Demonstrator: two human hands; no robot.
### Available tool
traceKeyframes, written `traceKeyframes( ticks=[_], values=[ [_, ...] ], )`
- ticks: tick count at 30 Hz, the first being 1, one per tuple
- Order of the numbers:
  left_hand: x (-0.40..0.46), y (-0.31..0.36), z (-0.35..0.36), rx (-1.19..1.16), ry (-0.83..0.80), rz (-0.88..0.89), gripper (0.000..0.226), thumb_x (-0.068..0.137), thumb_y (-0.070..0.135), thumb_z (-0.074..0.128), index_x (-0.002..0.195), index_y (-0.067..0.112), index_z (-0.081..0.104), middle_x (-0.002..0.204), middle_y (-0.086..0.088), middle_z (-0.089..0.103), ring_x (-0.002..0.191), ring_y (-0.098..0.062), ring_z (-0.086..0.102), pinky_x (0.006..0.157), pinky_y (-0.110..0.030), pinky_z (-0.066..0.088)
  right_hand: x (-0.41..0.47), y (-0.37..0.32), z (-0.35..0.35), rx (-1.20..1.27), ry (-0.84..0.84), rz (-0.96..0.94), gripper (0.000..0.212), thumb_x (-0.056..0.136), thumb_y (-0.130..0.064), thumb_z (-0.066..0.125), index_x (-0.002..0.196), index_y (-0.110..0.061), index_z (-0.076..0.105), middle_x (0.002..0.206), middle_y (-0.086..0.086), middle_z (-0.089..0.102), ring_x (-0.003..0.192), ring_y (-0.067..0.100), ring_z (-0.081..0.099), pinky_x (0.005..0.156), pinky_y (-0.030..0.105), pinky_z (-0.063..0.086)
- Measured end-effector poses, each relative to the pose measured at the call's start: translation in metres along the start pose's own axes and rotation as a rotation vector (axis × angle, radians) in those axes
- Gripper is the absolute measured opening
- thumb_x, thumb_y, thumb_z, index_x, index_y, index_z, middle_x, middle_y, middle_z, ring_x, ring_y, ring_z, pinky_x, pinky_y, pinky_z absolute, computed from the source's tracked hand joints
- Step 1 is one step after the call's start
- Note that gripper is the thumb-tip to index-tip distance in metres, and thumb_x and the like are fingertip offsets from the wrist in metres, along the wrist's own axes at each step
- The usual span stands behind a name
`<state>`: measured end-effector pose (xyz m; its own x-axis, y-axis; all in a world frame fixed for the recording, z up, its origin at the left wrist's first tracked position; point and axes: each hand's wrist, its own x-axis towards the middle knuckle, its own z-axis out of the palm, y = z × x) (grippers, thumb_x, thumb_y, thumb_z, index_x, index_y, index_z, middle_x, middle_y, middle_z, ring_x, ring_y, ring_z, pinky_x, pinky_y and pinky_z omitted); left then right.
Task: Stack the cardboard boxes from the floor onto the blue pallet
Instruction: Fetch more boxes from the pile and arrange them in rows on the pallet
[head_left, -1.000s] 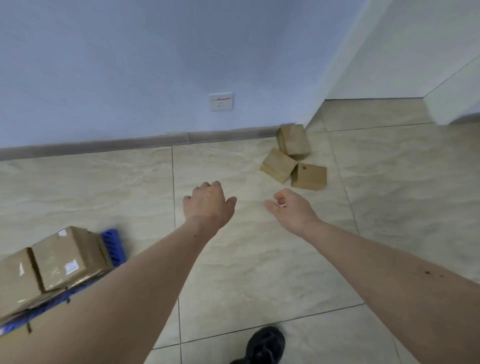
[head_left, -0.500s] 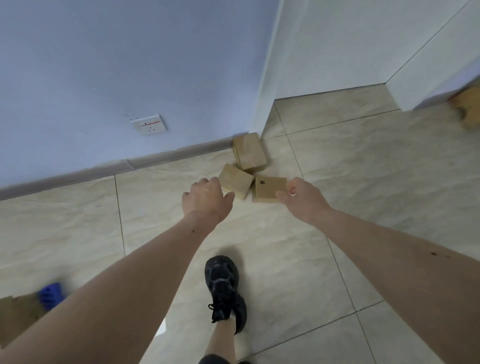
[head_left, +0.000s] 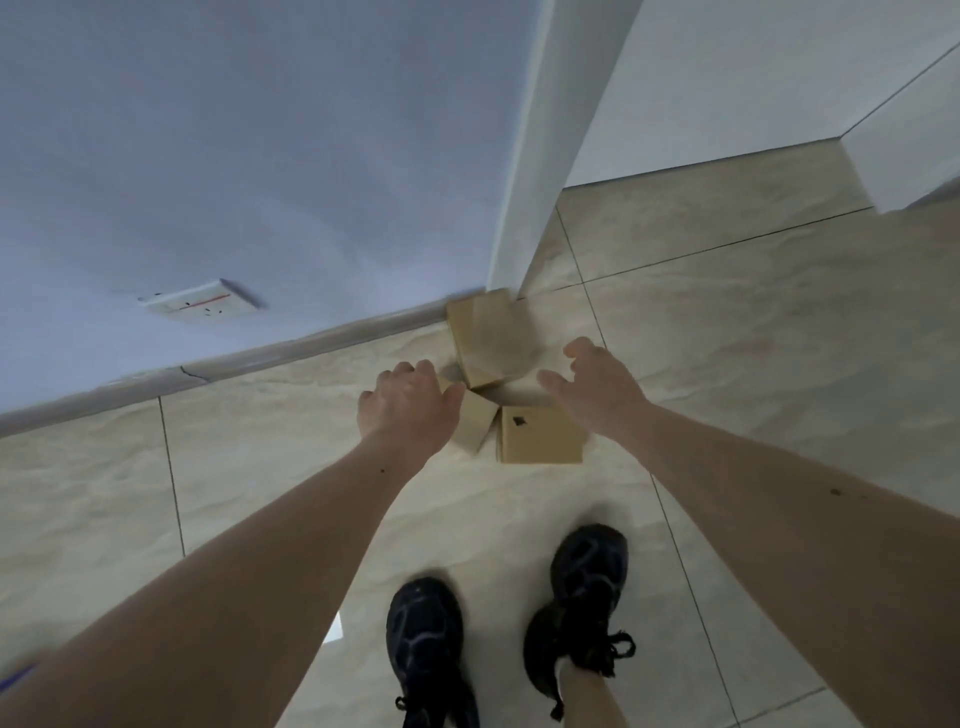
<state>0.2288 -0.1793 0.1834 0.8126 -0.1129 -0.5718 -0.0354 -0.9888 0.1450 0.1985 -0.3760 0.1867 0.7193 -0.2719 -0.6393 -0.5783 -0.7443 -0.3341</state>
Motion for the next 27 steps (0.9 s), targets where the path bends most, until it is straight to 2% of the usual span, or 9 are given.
traceKeyframes(
  ticks=[5, 12, 16, 18, 21, 23, 27],
  values=[
    [0.061, 0.014, 0.036, -0.048, -0.002, -0.06, 0.048, 0.098, 0.048, 0.032, 0.126, 0.014, 0.051, 0.121, -0.006, 0.054, 0.113, -0.026, 0.049, 0.086, -0.041, 0.04, 0.074, 0.008, 0.02, -0.045, -0.036, -0.007, 0.06, 0.095, -0.045, 0.05, 0.14, -0.01, 0.036, 0.134, 0.014, 0.047, 0.117, 0.032, 0.051, 0.095, 0.044, 0.047],
    [0.144, 0.029, 0.097, -0.086, -0.009, -0.134, 0.058, 0.098, 0.053, 0.03, 0.134, 0.011, 0.046, 0.132, -0.009, 0.049, 0.121, -0.028, 0.045, 0.092, -0.044, 0.04, 0.161, 0.029, 0.068, -0.032, -0.101, -0.045, 0.072, 0.094, -0.052, 0.048, 0.148, -0.009, 0.027, 0.144, 0.016, 0.037, 0.126, 0.035, 0.045, 0.102, 0.05, 0.042],
    [0.174, 0.035, 0.125, -0.092, -0.007, -0.14, 0.064, 0.097, 0.059, 0.027, 0.133, 0.01, 0.046, 0.131, -0.012, 0.051, 0.122, -0.031, 0.046, 0.097, -0.047, 0.038, 0.197, 0.033, 0.092, 0.02, -0.129, -0.057, 0.076, 0.093, -0.059, 0.045, 0.144, -0.006, 0.029, 0.14, 0.018, 0.041, 0.122, 0.036, 0.047, 0.097, 0.044, 0.043],
    [0.185, 0.034, 0.135, -0.039, -0.015, -0.148, 0.07, 0.096, 0.062, 0.02, 0.132, 0.009, 0.048, 0.13, -0.014, 0.054, 0.124, -0.033, 0.046, 0.106, -0.051, 0.032, 0.208, 0.033, 0.102, 0.094, -0.147, -0.022, 0.078, 0.091, -0.065, 0.042, 0.143, -0.008, 0.034, 0.137, 0.015, 0.047, 0.117, 0.034, 0.051, 0.094, 0.042, 0.043],
    [0.195, 0.032, 0.147, -0.026, -0.044, -0.167, 0.073, 0.096, 0.063, 0.014, 0.126, 0.008, 0.05, 0.125, -0.015, 0.059, 0.128, -0.033, 0.044, 0.115, -0.057, 0.011, 0.219, 0.034, 0.115, 0.211, -0.174, 0.042, 0.078, 0.091, -0.069, 0.038, 0.14, -0.008, 0.044, 0.132, 0.013, 0.054, 0.112, 0.031, 0.055, 0.098, 0.044, 0.044],
    [0.199, 0.031, 0.152, -0.073, -0.05, -0.169, 0.071, 0.096, 0.062, 0.013, 0.123, 0.008, 0.052, 0.119, -0.015, 0.061, 0.125, -0.032, 0.048, 0.116, -0.057, 0.007, 0.223, 0.035, 0.122, 0.274, -0.18, 0.078, 0.078, 0.092, -0.068, 0.037, 0.142, -0.009, 0.043, 0.135, 0.013, 0.053, 0.119, 0.033, 0.053, 0.104, 0.047, 0.041],
    [0.202, 0.033, 0.158, -0.145, -0.034, -0.161, 0.069, 0.096, 0.061, 0.014, 0.122, 0.009, 0.051, 0.114, -0.013, 0.064, 0.12, -0.031, 0.053, 0.118, -0.054, 0.004, 0.224, 0.034, 0.123, 0.348, -0.155, 0.115, 0.073, 0.094, -0.065, 0.037, 0.141, -0.01, 0.044, 0.137, 0.013, 0.053, 0.122, 0.034, 0.052, 0.106, 0.046, 0.039]
  ],
)
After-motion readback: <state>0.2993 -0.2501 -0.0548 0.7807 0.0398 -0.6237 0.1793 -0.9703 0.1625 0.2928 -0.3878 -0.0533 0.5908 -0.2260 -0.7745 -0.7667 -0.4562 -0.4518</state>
